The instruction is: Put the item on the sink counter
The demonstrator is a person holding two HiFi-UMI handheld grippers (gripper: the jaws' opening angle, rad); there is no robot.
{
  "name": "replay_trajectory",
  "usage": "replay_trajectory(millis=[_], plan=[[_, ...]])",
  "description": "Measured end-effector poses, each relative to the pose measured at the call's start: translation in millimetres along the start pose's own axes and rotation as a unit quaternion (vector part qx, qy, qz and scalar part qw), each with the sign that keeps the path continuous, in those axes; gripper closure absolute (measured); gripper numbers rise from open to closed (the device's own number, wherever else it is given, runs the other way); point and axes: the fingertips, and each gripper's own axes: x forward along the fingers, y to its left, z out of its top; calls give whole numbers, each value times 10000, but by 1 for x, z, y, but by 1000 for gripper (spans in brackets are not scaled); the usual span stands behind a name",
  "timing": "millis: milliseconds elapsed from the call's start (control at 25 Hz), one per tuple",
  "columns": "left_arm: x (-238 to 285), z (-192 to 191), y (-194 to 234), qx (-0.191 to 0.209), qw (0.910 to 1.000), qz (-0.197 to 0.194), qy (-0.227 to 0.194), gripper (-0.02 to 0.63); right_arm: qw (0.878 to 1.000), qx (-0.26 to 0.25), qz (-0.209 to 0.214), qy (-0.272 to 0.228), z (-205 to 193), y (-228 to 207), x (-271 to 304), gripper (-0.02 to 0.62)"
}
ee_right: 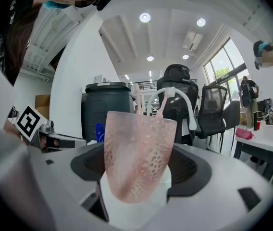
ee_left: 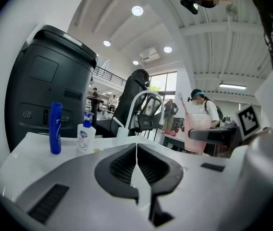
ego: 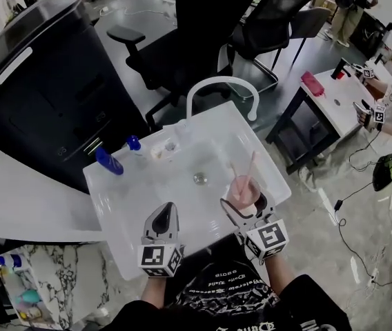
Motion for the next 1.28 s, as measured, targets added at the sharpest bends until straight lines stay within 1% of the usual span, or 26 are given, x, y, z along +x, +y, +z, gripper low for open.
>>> replay_trajectory(millis=[200, 320, 480, 600, 760, 1040, 1280], plan=[[6, 5, 12, -71, 9994, 330, 24, 597, 9994, 33, 289, 186, -10, -18, 39, 225], [8, 9, 20, -91, 9986, 513, 87, 597, 9988, 165, 312, 336, -22, -34, 59, 225], [9, 12, 36, -193, 9960, 866, 127, 597, 9977, 284, 361, 490, -35, -49, 89, 225], [14, 14, 39, -231, 9945, 1006, 161, 597, 9972, 314, 365, 564, -41, -64, 113, 225], [20, 16, 41, -173, 9931, 1132, 255, 597, 9971, 325, 386, 571, -45, -80, 145, 225], [24, 11, 59, -212, 9861, 1577, 488, 597, 9972, 250, 468, 519, -46, -101, 201, 225], [34, 6, 63, -206, 9827, 1728, 640, 597, 9981, -89, 505, 336, -32, -115, 242, 225]])
